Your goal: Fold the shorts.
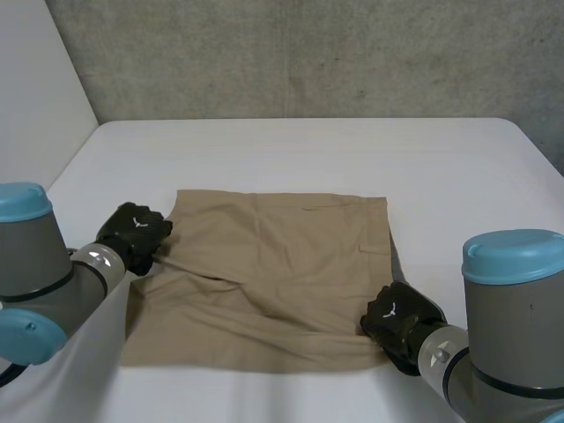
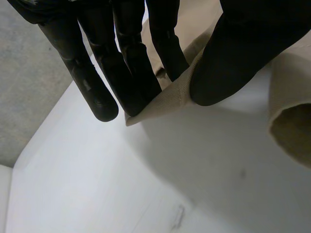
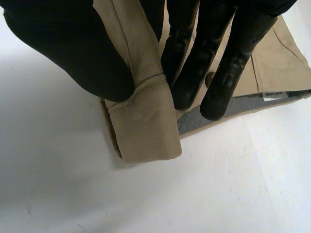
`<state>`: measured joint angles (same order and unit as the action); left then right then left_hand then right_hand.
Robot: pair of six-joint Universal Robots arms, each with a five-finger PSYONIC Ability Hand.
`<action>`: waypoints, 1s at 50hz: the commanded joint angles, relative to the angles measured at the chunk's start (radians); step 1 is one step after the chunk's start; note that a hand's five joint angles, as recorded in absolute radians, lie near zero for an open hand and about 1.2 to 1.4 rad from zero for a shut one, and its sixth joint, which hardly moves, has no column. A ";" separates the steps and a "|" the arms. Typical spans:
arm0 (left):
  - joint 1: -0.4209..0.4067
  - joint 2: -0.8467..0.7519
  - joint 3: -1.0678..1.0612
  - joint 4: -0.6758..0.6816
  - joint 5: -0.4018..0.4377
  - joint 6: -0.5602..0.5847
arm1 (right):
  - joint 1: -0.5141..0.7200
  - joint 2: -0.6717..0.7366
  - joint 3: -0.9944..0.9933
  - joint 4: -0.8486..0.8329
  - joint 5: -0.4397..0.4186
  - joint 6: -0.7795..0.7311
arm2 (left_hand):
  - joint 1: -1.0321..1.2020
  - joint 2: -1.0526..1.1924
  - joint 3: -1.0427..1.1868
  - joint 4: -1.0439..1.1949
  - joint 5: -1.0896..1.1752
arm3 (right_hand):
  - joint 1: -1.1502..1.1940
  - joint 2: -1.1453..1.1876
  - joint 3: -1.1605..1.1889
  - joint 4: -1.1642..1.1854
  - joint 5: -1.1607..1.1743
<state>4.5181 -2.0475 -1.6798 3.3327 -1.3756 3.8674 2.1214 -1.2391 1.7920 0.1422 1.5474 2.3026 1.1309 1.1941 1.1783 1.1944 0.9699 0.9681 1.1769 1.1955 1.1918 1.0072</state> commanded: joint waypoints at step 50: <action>-0.093 0.231 -0.259 -0.176 0.006 -0.249 | -0.011 -0.149 0.001 -0.006 -0.012 0.069 | -0.275 -0.338 -0.322 -0.338 -0.288 | 0.428 0.219 0.201 0.204 0.215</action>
<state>4.4198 -1.7769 -1.9376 3.1527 -1.3693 3.6132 2.1086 -1.3881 1.7896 0.1364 1.5326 2.3715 0.6850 0.6840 0.6876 0.6818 0.5071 0.9681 1.1769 1.1955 1.1917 1.0073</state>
